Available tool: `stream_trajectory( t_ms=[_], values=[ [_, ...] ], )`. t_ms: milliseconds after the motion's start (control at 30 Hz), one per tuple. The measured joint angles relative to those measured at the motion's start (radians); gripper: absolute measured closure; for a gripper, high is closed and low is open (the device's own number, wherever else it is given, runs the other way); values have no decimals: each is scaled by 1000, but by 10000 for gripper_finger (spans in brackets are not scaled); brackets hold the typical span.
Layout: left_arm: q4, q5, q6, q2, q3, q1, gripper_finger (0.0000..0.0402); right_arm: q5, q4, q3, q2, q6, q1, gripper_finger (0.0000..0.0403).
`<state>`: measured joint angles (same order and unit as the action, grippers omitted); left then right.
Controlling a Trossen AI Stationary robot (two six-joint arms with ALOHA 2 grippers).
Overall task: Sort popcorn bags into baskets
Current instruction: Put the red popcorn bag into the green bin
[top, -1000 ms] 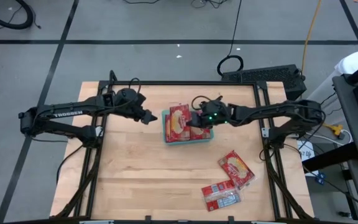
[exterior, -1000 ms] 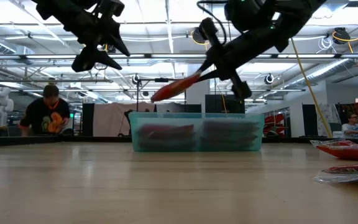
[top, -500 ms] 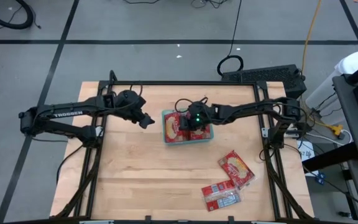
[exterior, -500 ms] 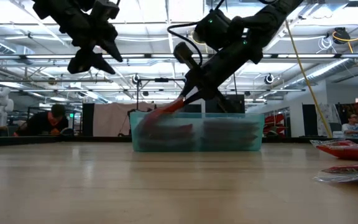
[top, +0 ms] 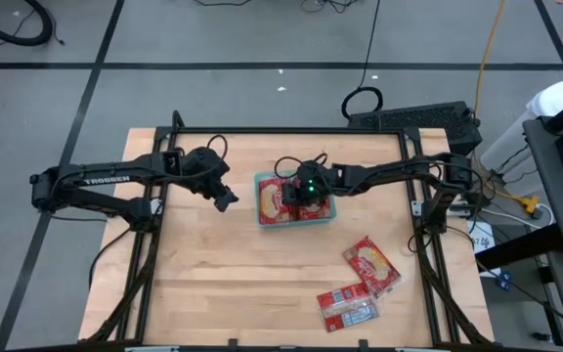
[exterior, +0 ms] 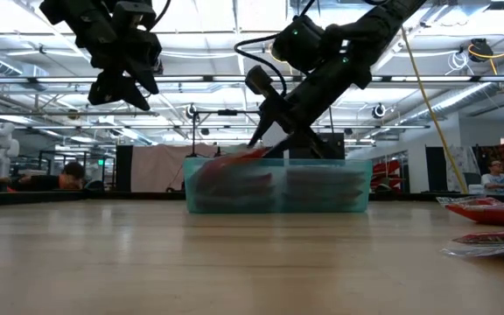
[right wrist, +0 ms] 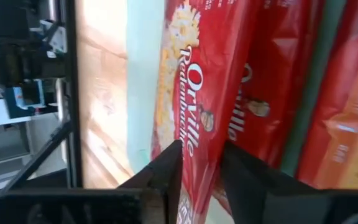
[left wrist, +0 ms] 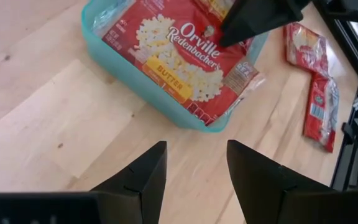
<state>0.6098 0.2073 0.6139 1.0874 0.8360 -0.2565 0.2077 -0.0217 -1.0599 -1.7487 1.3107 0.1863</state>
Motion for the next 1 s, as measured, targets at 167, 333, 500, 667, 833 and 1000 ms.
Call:
stream_trajectory(
  t_ms=[167, 333, 500, 667, 833, 1000],
  values=[
    [1, -4, -18, 0, 0, 0, 231, -12, 28, 0, 43, -35, 15, 289],
    [1, -4, -19, 0, 0, 0, 231, -52, 121, 0, 135, -59, 32, 287],
    [0, -5, -27, 0, 0, 0, 231, -55, 235, 0, 247, -111, 37, 287],
    [2, -7, -55, 0, 0, 0, 231, -51, 370, 0, 372, -136, 0, 287],
    [11, -15, -62, 0, 0, 0, 231, -44, 573, 0, 496, -138, -71, 287],
    [16, -58, -60, 1, 0, 9, 231, 61, 765, 0, 555, -232, -148, 286]
  ],
)
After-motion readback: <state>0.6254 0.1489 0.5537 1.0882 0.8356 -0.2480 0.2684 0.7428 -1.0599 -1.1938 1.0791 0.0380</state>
